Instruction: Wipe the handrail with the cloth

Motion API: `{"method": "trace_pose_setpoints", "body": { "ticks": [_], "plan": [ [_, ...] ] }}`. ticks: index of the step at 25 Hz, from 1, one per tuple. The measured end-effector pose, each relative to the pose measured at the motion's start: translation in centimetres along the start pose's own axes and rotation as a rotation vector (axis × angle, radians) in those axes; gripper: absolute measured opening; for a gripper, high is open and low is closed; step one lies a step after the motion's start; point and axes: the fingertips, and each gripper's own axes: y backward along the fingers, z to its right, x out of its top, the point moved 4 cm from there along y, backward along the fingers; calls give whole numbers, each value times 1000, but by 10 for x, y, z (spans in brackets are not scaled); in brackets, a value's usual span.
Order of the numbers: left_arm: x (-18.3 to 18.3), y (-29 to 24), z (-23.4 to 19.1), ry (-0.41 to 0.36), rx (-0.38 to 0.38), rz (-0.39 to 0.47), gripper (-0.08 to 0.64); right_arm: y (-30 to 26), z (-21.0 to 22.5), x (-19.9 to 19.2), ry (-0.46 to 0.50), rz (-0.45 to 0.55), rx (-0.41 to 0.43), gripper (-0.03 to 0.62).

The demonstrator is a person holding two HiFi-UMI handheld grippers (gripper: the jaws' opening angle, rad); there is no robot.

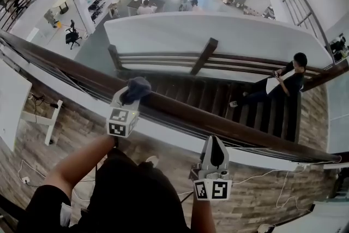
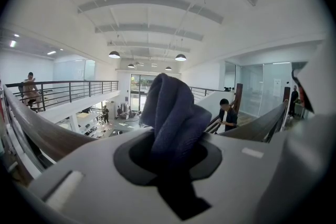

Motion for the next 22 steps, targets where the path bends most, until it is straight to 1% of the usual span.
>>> {"method": "trace_pose_setpoints", "body": {
  "ticks": [2, 7, 12, 16, 22],
  "plan": [
    [1, -3, 9, -4, -9, 7, 78, 5, 6, 3, 8, 1, -14, 2],
    [-1, -7, 17, -11, 5, 5, 78, 18, 20, 7, 17, 3, -62, 2],
    [3, -7, 30, -7, -21, 3, 78, 30, 28, 6, 17, -3, -113, 2],
    [3, -7, 33, -4, -6, 2, 78, 37, 36, 6, 10, -1, -150, 2],
    [2, -10, 54, -16, -52, -1, 78, 42, 43, 5, 14, -2, -170, 2]
  ]
}}
